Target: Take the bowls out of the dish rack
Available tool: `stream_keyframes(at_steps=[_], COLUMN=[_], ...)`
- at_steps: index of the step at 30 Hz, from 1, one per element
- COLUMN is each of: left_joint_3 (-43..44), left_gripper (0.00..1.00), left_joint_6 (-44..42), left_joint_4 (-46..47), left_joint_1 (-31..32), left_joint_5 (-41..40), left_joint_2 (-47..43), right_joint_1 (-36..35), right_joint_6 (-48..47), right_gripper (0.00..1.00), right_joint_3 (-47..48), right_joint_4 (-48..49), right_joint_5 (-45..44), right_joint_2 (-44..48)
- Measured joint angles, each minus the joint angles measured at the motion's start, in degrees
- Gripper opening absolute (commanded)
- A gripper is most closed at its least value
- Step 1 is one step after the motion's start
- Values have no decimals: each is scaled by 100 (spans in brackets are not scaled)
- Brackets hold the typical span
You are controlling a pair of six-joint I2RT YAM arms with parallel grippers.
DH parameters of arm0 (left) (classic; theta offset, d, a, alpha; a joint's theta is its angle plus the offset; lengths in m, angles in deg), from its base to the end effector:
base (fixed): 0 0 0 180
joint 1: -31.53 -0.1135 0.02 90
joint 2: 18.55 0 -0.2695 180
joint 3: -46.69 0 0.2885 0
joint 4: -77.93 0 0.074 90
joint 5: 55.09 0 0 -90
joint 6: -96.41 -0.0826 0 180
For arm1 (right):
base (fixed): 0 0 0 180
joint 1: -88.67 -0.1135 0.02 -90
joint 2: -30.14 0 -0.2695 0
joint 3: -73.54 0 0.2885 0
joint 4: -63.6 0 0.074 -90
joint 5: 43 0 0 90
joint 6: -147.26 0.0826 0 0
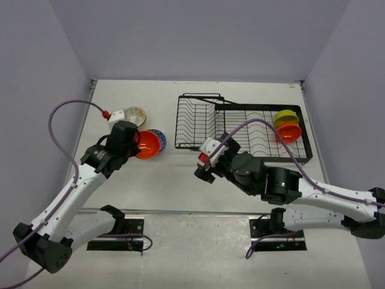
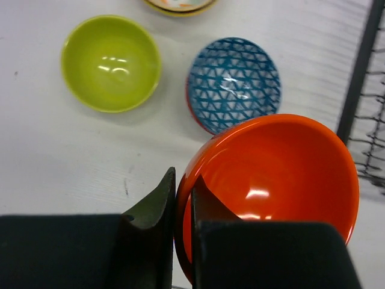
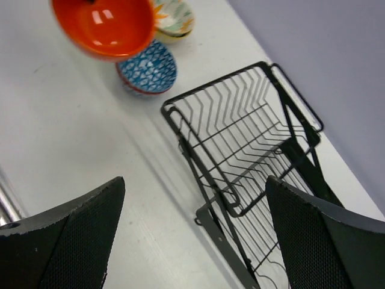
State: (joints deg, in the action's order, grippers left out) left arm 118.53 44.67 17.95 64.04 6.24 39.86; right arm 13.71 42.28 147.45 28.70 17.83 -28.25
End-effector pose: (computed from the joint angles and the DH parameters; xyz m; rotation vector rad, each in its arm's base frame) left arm 0.2407 -0.1064 0.3037 -0.3417 2.2359 -0.0504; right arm 0.1153 0.2740 0.3717 -1.0608 1.5418 0.2368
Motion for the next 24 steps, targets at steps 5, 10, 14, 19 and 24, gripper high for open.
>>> stream_keyframes(at_steps=[5, 10, 14, 19, 24], left_joint_3=[-1307, -2361, -2872, -3254, -3480], left_gripper=[0, 0, 0, 0, 0], left_joint_6=[39, 496, 962, 1327, 1427], left_joint_4=[719, 1176, 1303, 1556, 1967], left_joint_1=[-1631, -2050, -2050, -2050, -2050], left_joint_5=[1012, 1506, 1447, 1209, 1134], left_joint_2=[-629, -540, -542, -564, -315], right_joint_1=[120, 1134, 2723, 3344, 3482], right_joint_6=[485, 1513, 2455, 3213, 3567], right_gripper=[99, 99, 99, 99, 99], right_joint_3=[-476, -614, -664, -1019, -1248], right_joint_4=[608, 723, 577, 396, 310], right_joint_5=[-787, -870, -328, 219, 597], right_joint_2=[927, 1644, 1858, 1867, 1982])
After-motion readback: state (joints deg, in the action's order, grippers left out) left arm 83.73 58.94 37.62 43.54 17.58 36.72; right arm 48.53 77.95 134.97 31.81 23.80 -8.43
